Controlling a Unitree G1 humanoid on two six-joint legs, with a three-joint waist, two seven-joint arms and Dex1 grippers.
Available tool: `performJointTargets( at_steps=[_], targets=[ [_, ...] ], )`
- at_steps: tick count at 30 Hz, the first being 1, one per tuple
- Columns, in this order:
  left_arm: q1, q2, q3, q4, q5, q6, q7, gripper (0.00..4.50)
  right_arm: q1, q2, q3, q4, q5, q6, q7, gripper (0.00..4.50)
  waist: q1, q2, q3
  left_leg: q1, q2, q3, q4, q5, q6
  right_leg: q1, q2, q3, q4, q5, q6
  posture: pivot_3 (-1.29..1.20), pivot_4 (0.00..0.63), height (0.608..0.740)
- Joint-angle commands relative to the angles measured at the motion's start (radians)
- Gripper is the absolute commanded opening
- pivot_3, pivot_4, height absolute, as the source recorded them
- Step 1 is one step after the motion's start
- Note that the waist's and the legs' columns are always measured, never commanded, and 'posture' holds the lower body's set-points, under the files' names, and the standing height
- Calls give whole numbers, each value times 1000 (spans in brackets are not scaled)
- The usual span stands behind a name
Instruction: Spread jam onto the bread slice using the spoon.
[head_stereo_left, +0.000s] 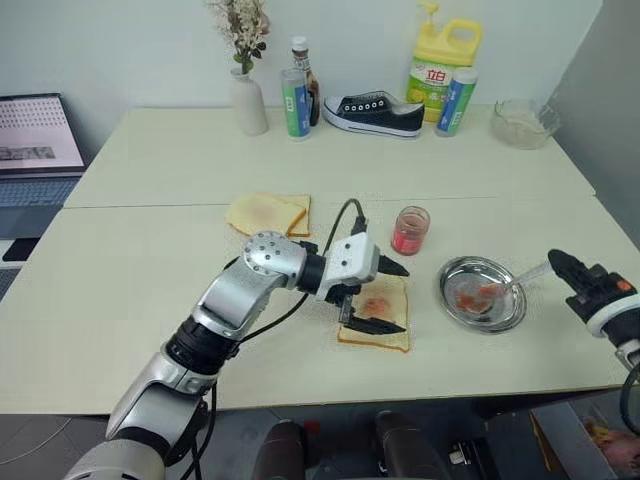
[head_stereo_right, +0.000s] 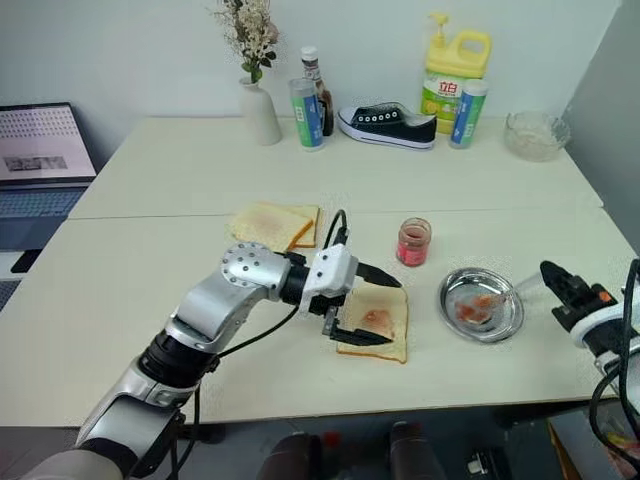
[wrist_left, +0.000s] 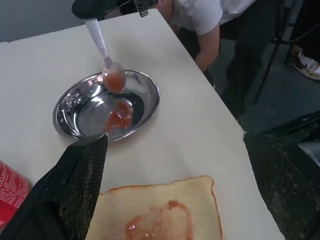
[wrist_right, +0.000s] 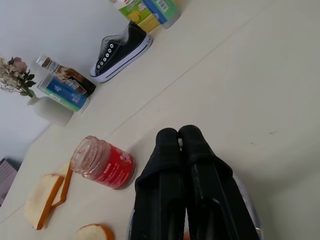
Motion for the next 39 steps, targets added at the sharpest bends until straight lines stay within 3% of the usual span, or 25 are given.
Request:
performJointTargets(
  at_steps=[1, 12, 17, 26, 39],
  targets=[
    [-28, -30, -6, 34, 28, -43, 10, 4500, -25, 28, 11, 88, -92, -50, 98, 19, 0, 0, 0, 3, 0, 0, 0, 0, 0, 3, 0, 0, -1, 0, 0, 0, 150, 740],
    [-20, -31, 18, 9, 25, -14, 25, 4500, -140, 45, 17, 372, -283, -91, 270, 19, 0, 0, 0, 7, 0, 2, -1, 0, 0, 7, -1, 1, -1, 0, 0, 0, 150, 740],
    [-8, -24, 25, -21, 21, 9, 38, 4500, -181, 47, -2, 444, -298, -80, 302, 1291, -1, 0, 0, 9, 0, 2, -1, 0, 0, 9, -1, 1, -2, 0, 0, 0, 150, 740],
    [-8, -8, 39, -24, 17, 13, 50, 4500, -211, 60, -10, 445, -325, -54, 315, 4467, -3, 0, 0, 10, 0, 2, -1, 0, 0, 9, -1, 2, -1, 0, 0, 0, 150, 740],
    [-16, -6, 49, -5, 20, 6, 48, 4500, -230, 53, -59, 436, -326, -12, 313, 4467, -3, 0, 0, 10, -1, 2, -1, 0, 0, 9, -1, 2, -2, 0, 0, 0, 150, 740]
  ],
)
